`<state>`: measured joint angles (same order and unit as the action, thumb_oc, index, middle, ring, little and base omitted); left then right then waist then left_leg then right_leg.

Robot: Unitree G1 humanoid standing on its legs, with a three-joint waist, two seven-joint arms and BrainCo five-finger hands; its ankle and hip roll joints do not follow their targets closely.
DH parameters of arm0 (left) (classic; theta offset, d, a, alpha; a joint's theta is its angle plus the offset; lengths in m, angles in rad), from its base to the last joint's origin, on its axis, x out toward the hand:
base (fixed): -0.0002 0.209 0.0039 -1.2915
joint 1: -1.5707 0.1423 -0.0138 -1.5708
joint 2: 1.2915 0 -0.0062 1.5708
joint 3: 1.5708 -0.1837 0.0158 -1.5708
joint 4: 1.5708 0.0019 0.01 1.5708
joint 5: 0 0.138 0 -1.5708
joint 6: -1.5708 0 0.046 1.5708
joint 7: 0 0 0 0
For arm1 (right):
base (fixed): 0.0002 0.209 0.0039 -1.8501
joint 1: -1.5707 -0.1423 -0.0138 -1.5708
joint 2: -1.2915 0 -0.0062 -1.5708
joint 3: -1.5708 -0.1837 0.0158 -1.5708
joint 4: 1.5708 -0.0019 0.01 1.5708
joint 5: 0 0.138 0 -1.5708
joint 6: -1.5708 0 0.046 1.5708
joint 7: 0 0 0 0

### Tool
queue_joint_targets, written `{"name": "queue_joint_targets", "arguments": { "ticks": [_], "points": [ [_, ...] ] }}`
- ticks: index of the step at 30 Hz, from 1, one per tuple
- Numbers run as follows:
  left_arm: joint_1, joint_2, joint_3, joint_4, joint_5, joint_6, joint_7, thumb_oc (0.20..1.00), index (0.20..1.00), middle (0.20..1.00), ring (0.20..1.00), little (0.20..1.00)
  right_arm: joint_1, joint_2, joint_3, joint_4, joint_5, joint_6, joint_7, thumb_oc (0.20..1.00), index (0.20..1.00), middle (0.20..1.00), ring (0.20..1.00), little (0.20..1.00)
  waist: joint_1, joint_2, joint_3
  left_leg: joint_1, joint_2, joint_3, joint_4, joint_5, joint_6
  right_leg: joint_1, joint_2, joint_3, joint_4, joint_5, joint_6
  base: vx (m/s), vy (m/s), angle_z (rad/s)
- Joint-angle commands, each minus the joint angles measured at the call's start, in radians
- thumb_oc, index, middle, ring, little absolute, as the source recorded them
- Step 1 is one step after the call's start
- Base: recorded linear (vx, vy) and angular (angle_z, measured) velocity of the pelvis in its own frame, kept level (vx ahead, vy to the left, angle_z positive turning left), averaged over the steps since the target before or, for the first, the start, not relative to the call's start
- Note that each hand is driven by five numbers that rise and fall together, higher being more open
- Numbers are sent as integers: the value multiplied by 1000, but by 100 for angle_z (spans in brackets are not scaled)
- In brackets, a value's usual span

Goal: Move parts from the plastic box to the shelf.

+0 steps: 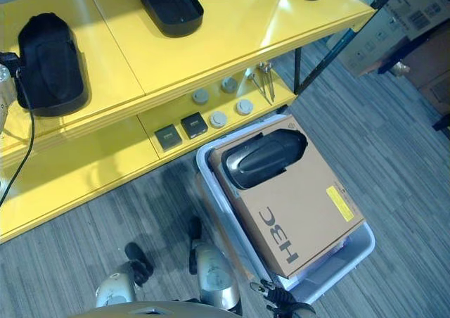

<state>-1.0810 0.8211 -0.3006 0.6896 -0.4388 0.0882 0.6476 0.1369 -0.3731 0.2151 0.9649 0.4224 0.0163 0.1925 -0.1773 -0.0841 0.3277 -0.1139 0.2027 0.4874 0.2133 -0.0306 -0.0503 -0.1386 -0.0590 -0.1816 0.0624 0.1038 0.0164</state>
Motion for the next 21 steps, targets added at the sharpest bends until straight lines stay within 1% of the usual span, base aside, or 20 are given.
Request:
{"name": "queue_joint_targets", "arguments": {
  "ticks": [1,2,3,4,5,6,7,9,10,11,12,13,15,17,21],
  "points": [
    [82,53,73,-80,123,-101,-51,1000,1000,1000,1000,1000,94,-19,-18,-17,-56,36,-41,1000,1000,1000,1000,1000,21,41,-96,13,44,-80,-8,-1,-54,40,-76,8,48,-131,123,-34,79,16],
    [192,59,127,-279,85,-56,-177,1000,1000,1000,1000,1000,102,-4,-33,-31,-76,58,-57,1000,1000,1000,1000,1000,49,44,-112,26,34,-73,-22,19,-41,58,-86,-5,37,-116,117,-20,83,17],
    [272,50,168,-371,73,-48,-236,1000,1000,1000,1000,1000,111,5,-40,-41,-79,70,-69,1000,1000,1000,1000,1000,60,47,-122,39,25,-78,-29,16,-38,73,-90,-7,31,-116,119,-14,86,11],
    [311,46,184,-424,61,-36,-267,1000,1000,1000,1000,1000,114,10,-43,-45,-81,76,-75,1000,1000,1000,1000,1000,68,48,-126,44,21,-81,-31,15,-37,80,-93,-10,28,-115,120,64,62,9],
    [394,33,220,-519,41,-15,-321,1000,1000,1000,1000,1000,122,17,-48,-48,-84,84,-83,1000,1000,1000,1000,1000,79,51,-135,54,15,-86,-35,13,-35,93,-98,-15,24,-113,122,88,77,15],
    [536,-17,274,-650,34,-6,-421,1000,1000,1000,1000,1000,134,39,-63,-54,-93,94,-101,1000,1000,1000,1000,1000,103,53,-147,73,3,-95,-43,8,-29,116,-108,-27,17,-110,126,91,75,19],
    [587,-39,288,-702,32,1,-434,925,925,925,925,925,138,45,-66,-62,-92,101,-109,1000,1000,1000,1000,1000,111,53,-148,79,-1,-99,-47,8,-28,123,-111,-30,15,-109,126,72,70,12],
    [734,-114,325,-818,5,21,-490,445,445,445,445,445,149,61,-73,-70,-83,107,-128,1000,1000,1000,1000,1000,135,55,-151,95,-15,-113,-57,6,-22,143,-120,-41,8,-103,132,15,57,19],
    [798,-144,339,-852,15,10,-511,247,247,247,247,247,156,69,-77,-80,-86,113,-138,1000,1000,1000,1000,1000,145,57,-152,100,-20,-118,-62,6,-20,152,-125,-47,3,-100,136,-6,75,40],
    [888,-165,366,-879,21,-29,-546,200,200,200,200,200,168,83,-85,-94,-90,121,-149,1000,1000,1000,1000,1000,159,59,-155,110,-29,-123,-71,4,-15,163,-132,-55,-4,-94,142,-7,59,29],
    [906,-167,370,-878,10,-37,-561,200,200,200,200,200,171,86,-84,-100,-91,125,-153,1000,1000,1000,1000,1000,162,60,-155,113,-32,-123,-75,4,-14,165,-134,-56,-7,-92,144,-19,52,21],
    [929,-174,377,-878,-24,-32,-587,200,200,200,200,200,175,91,-84,-105,-92,128,-157,1000,1000,1000,1000,1000,165,60,-157,117,-36,-123,-80,4,-13,169,-137,-58,-10,-89,146,-27,33,9],
    [1004,-210,378,-880,-90,-30,-628,200,200,200,200,200,185,97,-87,-105,-85,129,-163,1000,1000,1000,1000,1000,175,61,-161,129,-46,-120,-96,4,-9,177,-146,-64,-22,-79,154,-47,37,9],
    [1030,-219,360,-875,-79,-70,-632,200,200,200,200,200,188,95,-89,-94,-81,119,-159,1000,1000,1000,1000,1000,177,62,-162,134,-51,-119,-102,5,-8,180,-150,-66,-30,-71,158,-37,15,5],
    [1014,-212,322,-840,-81,-104,-641,200,200,200,200,200,187,89,-80,-63,-83,95,-150,1000,1000,1000,1000,1000,171,62,-166,144,-55,-110,-116,7,-6,180,-153,-63,-37,-63,163,-6,0,1]
  ]
}}
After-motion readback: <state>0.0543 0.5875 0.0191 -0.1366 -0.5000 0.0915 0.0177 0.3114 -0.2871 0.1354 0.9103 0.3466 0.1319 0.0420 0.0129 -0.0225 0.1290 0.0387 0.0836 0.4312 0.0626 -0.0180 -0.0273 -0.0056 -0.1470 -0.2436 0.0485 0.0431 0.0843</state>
